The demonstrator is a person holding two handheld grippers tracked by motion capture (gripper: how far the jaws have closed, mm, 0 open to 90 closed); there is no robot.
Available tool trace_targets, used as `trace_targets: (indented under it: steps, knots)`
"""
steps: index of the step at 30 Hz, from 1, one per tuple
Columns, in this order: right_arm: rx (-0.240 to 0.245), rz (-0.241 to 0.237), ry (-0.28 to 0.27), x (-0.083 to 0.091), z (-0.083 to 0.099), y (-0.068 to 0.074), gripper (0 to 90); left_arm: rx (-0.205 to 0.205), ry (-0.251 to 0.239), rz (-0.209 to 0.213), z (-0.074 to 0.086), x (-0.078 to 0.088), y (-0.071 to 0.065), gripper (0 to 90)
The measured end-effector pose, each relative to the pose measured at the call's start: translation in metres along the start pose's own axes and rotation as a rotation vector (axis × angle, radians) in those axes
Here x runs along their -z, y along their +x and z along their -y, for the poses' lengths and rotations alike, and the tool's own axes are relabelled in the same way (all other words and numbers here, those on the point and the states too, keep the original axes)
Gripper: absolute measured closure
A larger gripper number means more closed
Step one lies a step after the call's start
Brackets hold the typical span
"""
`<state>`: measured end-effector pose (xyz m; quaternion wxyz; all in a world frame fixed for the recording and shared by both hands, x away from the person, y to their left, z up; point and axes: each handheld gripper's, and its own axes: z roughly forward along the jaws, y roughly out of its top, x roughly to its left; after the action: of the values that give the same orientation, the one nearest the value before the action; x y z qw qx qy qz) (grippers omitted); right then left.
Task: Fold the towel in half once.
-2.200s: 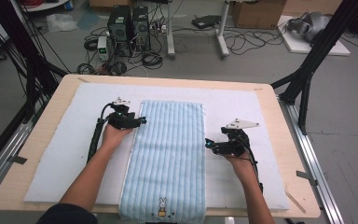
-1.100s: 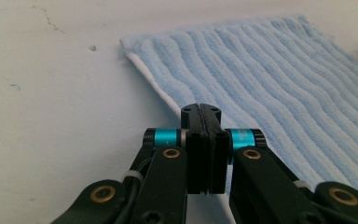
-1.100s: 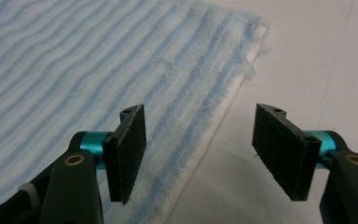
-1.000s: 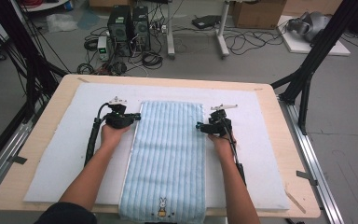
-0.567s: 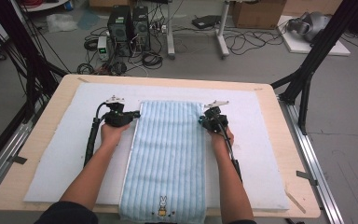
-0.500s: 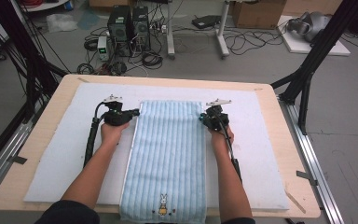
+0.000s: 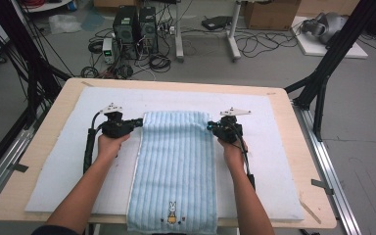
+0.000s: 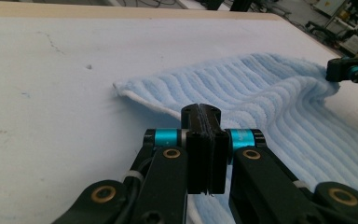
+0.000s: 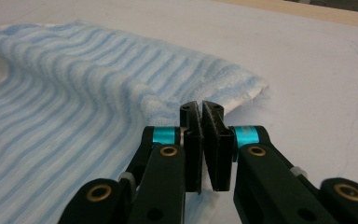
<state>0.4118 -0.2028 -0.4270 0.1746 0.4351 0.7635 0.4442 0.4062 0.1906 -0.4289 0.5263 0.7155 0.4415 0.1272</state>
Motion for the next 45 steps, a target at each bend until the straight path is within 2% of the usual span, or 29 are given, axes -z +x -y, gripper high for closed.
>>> trace_targets:
  steps: [3, 5, 10, 13, 19, 27, 29, 30, 32, 33, 34, 37, 41, 43, 45]
  knots:
    - [0.016, -0.014, -0.001, 0.011, 0.007, 0.008, 86.5, -0.018, 0.014, 0.019, 0.004, 0.007, -0.006, 88.8]
    - [0.032, -0.008, -0.010, 0.018, 0.012, 0.012, 86.5, -0.031, -0.014, 0.023, 0.006, 0.013, -0.011, 88.8]
    - [0.029, -0.019, -0.020, 0.036, 0.023, 0.018, 86.5, -0.053, -0.031, 0.034, 0.013, 0.026, -0.020, 88.8]
    - [0.022, -0.036, -0.011, 0.046, 0.033, 0.021, 86.5, -0.066, -0.027, 0.041, 0.021, 0.033, -0.025, 88.8]
    - [0.048, -0.054, 0.016, 0.058, 0.047, 0.033, 86.5, -0.098, 0.002, 0.045, 0.038, 0.044, -0.034, 88.8]
    - [0.064, -0.073, 0.066, 0.065, 0.057, 0.042, 85.9, -0.091, 0.037, 0.068, 0.056, 0.054, -0.037, 88.8]
    - [0.064, -0.068, 0.070, 0.066, 0.059, 0.042, 80.1, -0.081, 0.036, 0.066, 0.058, 0.054, -0.036, 88.4]
    - [0.060, -0.056, 0.066, 0.067, 0.059, 0.041, 75.4, -0.065, 0.030, 0.056, 0.058, 0.053, -0.034, 86.3]
    - [0.050, -0.046, 0.048, 0.069, 0.058, 0.039, 67.4, -0.013, 0.017, 0.025, 0.055, 0.052, -0.029, 62.5]
    - [0.038, -0.038, 0.038, 0.069, 0.057, 0.038, 63.0, -0.004, 0.009, 0.010, 0.053, 0.052, -0.027, 54.8]
    - [0.025, -0.032, 0.033, 0.070, 0.057, 0.036, 60.8, -0.005, -0.008, -0.006, 0.052, 0.051, -0.026, 51.6]
    - [0.004, -0.027, 0.019, 0.072, 0.056, 0.032, 54.9, -0.004, 0.003, -0.030, 0.043, 0.042, -0.019, 46.1]
    - [-0.003, -0.023, 0.018, 0.072, 0.057, 0.029, 50.1, 0.041, -0.003, -0.036, 0.027, 0.027, -0.013, 44.5]
    - [-0.009, -0.022, 0.018, 0.072, 0.057, 0.028, 48.9, 0.044, -0.001, -0.039, 0.021, 0.019, -0.013, 44.4]
    - [-0.015, -0.026, 0.013, 0.072, 0.057, 0.026, 47.1, 0.048, 0.031, -0.041, 0.017, 0.009, -0.012, 43.8]
